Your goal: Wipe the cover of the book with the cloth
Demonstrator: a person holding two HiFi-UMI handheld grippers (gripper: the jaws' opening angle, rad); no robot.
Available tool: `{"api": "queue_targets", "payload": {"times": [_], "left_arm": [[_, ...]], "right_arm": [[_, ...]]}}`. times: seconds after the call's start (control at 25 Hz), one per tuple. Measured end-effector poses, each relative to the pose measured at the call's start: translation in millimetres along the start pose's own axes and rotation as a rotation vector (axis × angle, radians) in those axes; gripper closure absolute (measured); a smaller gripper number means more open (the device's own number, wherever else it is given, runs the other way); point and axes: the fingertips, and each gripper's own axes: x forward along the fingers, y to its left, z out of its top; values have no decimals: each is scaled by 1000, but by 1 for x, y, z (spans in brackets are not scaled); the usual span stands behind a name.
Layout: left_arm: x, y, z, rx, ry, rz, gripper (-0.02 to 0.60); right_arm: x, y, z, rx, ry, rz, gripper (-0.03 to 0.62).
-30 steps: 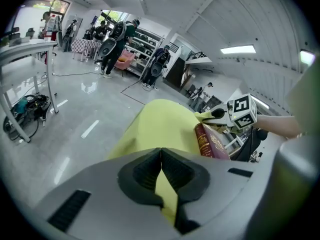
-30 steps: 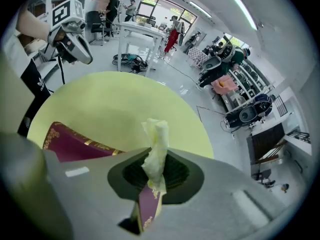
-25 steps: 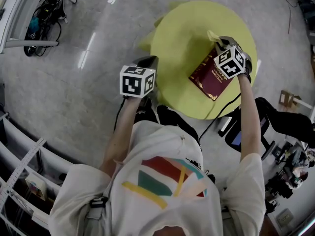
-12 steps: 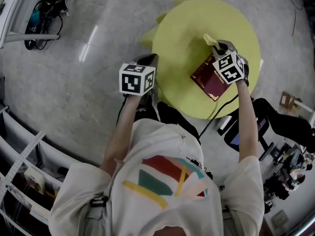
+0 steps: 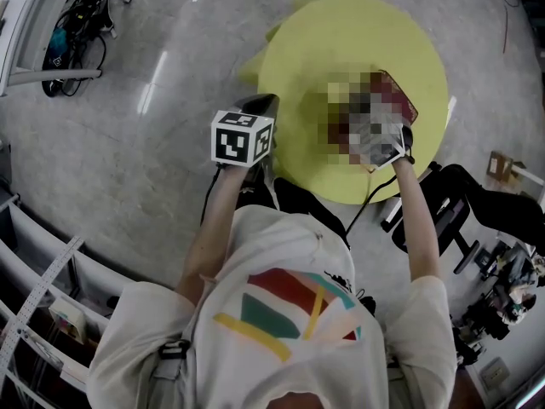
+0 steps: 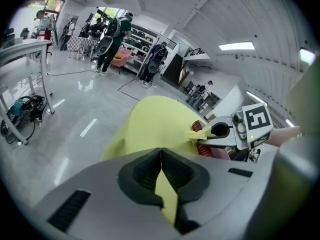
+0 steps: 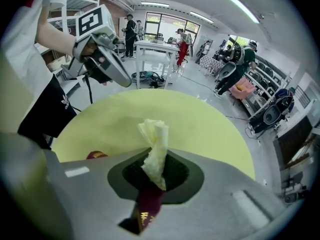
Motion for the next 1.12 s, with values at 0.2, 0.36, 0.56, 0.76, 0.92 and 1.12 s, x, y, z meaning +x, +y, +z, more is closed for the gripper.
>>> {"api": "queue_targets", "payload": {"times": [0.2, 0.36, 0.56, 0.76, 0.92, 1.12], "left_arm": [[5, -5, 0, 11, 11, -11, 565], [7, -7, 0, 28, 18, -16, 565], [5, -11, 4, 42, 11, -25, 565], [3, -18, 16, 69, -4, -38, 565], [1, -29, 29, 92, -21, -69, 565], [-4, -57, 51, 128, -55, -125, 565]], "right_arm": [[-2, 43, 12, -14, -19, 70, 565], [-4, 70, 20, -8, -35, 111, 565], [-9, 99, 29, -2, -58, 150, 565], [-10, 109, 35, 8, -71, 148, 565], [-11, 95, 44, 23, -91, 109, 565], [-23, 50, 56, 61, -137, -8, 565]]}}
